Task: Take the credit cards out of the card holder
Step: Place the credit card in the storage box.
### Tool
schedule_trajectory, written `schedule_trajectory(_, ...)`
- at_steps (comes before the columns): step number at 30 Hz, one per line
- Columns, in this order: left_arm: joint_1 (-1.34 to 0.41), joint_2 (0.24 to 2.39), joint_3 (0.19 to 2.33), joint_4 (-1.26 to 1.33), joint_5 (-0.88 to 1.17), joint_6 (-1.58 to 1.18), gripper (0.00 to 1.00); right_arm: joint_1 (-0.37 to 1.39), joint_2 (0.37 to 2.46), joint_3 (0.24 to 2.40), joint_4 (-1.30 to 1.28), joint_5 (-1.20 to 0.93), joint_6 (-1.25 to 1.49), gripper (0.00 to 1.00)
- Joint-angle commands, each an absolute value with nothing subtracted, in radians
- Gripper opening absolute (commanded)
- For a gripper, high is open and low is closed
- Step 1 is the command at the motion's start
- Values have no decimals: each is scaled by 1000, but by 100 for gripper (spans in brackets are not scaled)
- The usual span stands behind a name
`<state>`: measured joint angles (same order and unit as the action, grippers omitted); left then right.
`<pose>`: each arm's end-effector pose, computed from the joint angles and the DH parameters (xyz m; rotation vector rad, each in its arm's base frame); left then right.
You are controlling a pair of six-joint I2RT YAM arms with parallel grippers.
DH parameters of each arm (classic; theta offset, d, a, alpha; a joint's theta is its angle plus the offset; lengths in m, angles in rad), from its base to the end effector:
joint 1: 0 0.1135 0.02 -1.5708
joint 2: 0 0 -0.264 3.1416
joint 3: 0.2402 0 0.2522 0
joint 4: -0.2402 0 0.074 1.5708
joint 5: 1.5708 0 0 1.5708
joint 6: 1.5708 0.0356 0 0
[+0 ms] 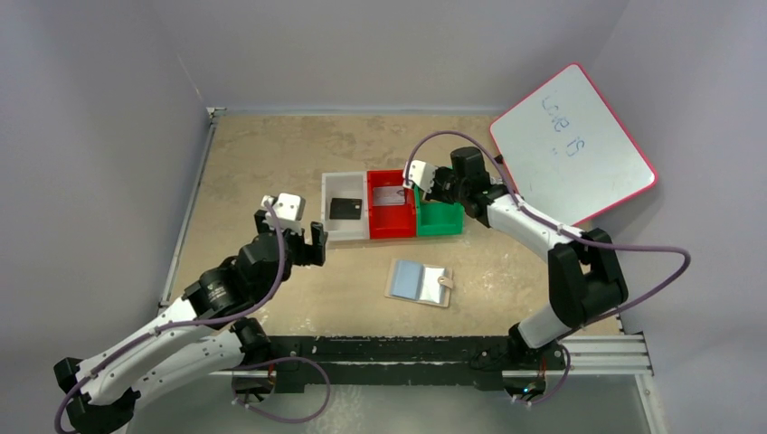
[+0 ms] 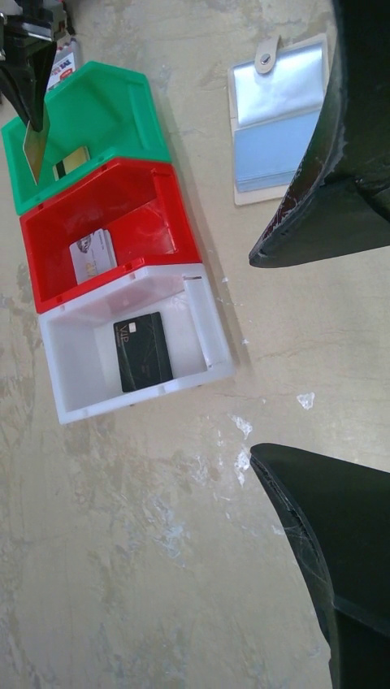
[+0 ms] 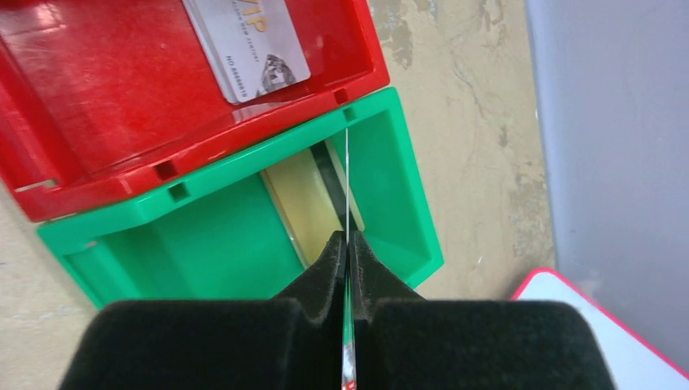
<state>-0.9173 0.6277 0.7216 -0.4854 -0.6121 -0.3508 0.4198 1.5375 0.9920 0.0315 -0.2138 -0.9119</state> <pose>0.1013 -0.0986 0.3119 0.1420 1.8916 -0.2632 0.3133 0.1481 0.2481 -1.3799 1.5469 -0.0789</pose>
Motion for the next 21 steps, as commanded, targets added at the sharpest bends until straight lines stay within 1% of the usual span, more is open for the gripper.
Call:
schedule_trajectory(1,-914,593,728,-477,-666,-373,79,415,1575,1073,-5,-157,-992,0)
schedule_trajectory(9,-915,580,726,-481,-680,-379,79,407,1618,1106,-47,-145,-1037,0)
schedule_trajectory(12,-915,584,730,-487,-678,-381,79,400,1633,1108,-34,-173,-1070,0)
schedule_trajectory(21,-915,547,735,-513,-715,-401,79,387,1712,1143,-31,-138,-1122,0)
